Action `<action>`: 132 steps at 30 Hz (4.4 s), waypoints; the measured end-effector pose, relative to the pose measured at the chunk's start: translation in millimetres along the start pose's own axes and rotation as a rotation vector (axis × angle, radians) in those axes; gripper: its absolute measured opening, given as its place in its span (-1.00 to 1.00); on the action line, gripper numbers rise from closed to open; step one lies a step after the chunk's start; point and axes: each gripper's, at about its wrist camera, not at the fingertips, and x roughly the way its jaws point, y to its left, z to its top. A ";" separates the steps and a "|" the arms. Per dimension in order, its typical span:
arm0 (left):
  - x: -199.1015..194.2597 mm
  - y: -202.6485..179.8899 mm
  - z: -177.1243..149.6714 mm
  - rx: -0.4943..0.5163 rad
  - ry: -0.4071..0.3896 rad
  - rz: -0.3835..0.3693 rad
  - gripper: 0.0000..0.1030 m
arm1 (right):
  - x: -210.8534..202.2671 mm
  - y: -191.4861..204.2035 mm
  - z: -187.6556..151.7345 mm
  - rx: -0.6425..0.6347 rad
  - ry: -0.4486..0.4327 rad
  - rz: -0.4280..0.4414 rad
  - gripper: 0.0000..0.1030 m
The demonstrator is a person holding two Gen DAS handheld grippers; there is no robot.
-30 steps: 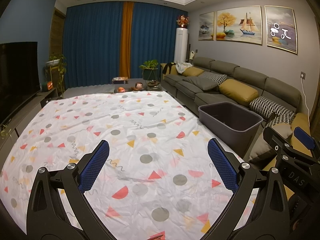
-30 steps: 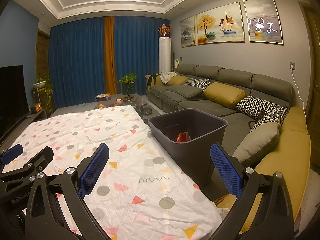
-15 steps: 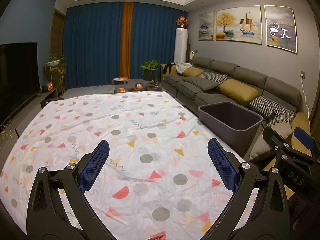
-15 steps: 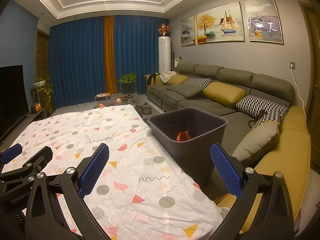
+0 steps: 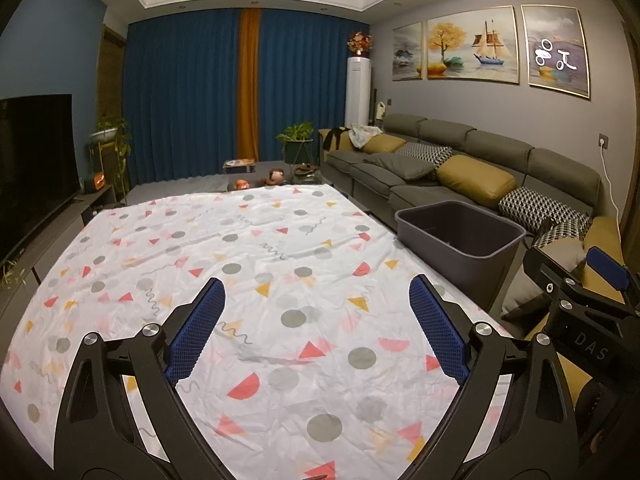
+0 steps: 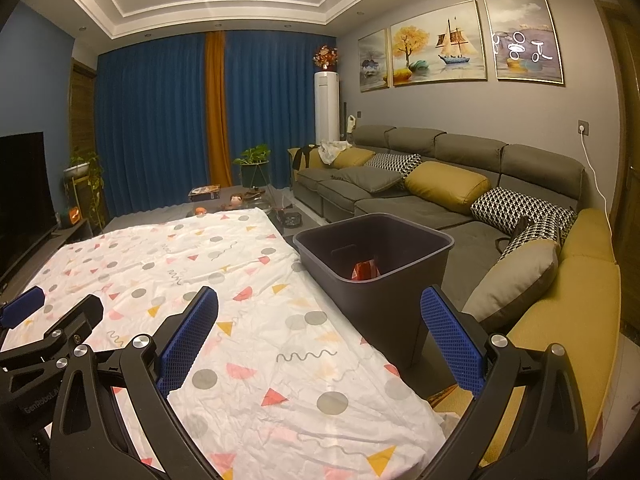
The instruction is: Collect trash
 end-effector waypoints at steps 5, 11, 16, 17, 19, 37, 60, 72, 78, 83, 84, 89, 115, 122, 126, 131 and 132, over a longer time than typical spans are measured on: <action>-0.4 0.7 0.6 -0.004 0.002 0.006 0.84 | 0.6 -0.7 1.3 0.003 0.000 -0.001 0.89; 0.3 3.1 0.9 -0.018 0.013 0.016 0.86 | 0.6 -1.5 2.2 0.010 0.000 -0.001 0.89; -0.6 4.3 0.9 -0.019 0.013 0.028 0.86 | 0.7 -2.4 2.2 0.011 0.000 -0.001 0.89; -0.5 4.6 1.2 -0.021 0.013 0.025 0.86 | 0.6 -2.4 2.3 0.012 0.001 0.000 0.89; -1.2 4.6 1.3 -0.022 0.011 0.022 0.86 | 0.4 -2.8 2.5 0.012 0.000 -0.001 0.89; -0.2 6.0 1.1 -0.027 0.018 0.011 0.86 | 0.5 -3.6 3.0 0.015 0.001 -0.003 0.89; 0.2 6.3 1.3 -0.028 0.020 0.013 0.86 | 1.1 -2.9 4.5 0.013 0.005 -0.002 0.89; 0.4 6.4 0.3 -0.030 0.023 0.013 0.86 | 4.6 -0.7 3.4 0.012 0.011 -0.003 0.89; 0.5 7.8 -2.5 -0.033 0.026 0.014 0.86 | 6.0 -0.3 1.2 0.008 0.018 -0.001 0.89; -0.2 8.6 -4.5 -0.035 0.028 0.014 0.86 | 6.3 -0.4 0.4 0.008 0.020 -0.002 0.89; 0.1 8.6 -4.0 -0.035 0.028 0.014 0.86 | 6.4 -0.4 0.5 0.008 0.020 -0.002 0.89; -0.5 8.9 -4.4 -0.035 0.027 0.013 0.86 | 7.0 -0.4 -0.1 0.010 0.022 -0.002 0.89; -0.7 11.1 -11.3 -0.040 0.034 0.017 0.86 | 11.2 -1.4 -6.9 0.006 0.033 0.001 0.89; -0.9 11.4 -11.7 -0.041 0.035 0.018 0.87 | 12.1 -0.6 -6.2 0.006 0.035 0.001 0.89; -2.3 11.2 -15.0 -0.045 0.037 0.020 0.87 | 12.1 -0.5 -6.4 0.005 0.035 0.002 0.89; -1.5 11.7 -15.6 -0.047 0.040 0.021 0.87 | 13.4 0.3 -8.7 0.004 0.038 0.003 0.89; -0.8 12.3 -14.9 -0.049 0.041 0.021 0.87 | 13.3 0.2 -9.1 0.005 0.039 0.003 0.89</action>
